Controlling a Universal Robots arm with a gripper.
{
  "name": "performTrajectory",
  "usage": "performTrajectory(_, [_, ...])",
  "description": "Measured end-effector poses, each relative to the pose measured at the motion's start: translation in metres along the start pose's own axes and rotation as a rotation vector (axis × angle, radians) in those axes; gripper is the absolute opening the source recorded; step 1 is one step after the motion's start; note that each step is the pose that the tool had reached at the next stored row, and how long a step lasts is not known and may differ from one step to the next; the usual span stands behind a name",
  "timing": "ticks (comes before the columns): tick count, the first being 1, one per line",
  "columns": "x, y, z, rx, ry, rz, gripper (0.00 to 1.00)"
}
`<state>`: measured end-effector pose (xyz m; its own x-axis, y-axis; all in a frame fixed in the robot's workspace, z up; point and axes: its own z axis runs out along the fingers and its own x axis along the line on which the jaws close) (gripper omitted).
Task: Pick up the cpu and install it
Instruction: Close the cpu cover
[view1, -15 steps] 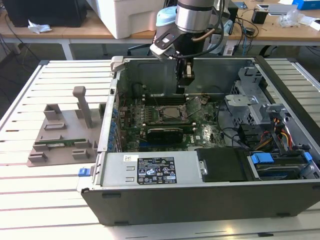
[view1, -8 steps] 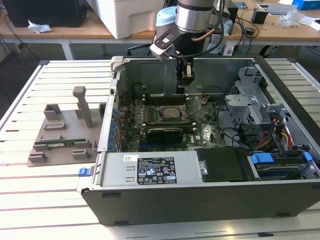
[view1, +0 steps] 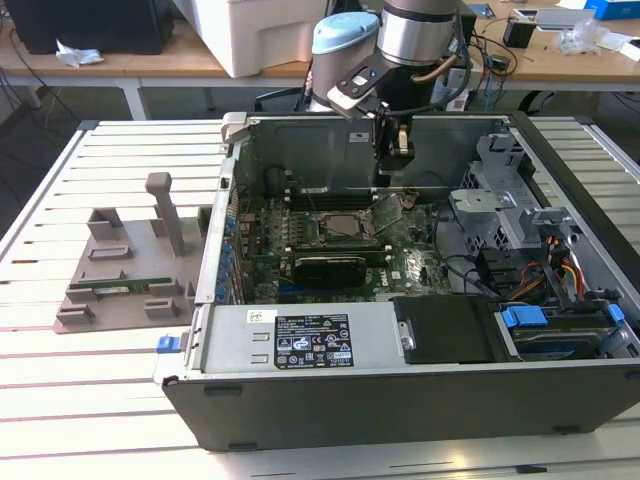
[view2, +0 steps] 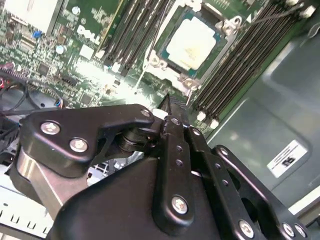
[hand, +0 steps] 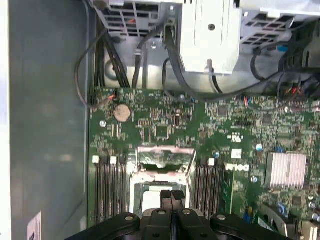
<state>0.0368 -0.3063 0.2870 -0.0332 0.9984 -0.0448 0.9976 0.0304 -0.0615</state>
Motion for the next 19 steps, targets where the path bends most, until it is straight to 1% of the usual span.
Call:
performTrajectory(8, [-0.0008,0.0243,-0.0014,0.0002,0.0001,0.000,0.11])
performTrajectory(10, [-0.0008,0.0280,-0.0016,0.0002,0.0002,0.000,0.11])
performTrajectory(12, [-0.0007,0.0345,-0.0017,0.0004,0.0000,0.000,0.11])
performTrajectory(17, [-0.0003,0.0428,0.0038,0.0019,-0.0002,0.000,0.11])
performTrajectory(19, [0.0001,0.0461,0.0078,0.0026,-0.0003,0.000,0.11])
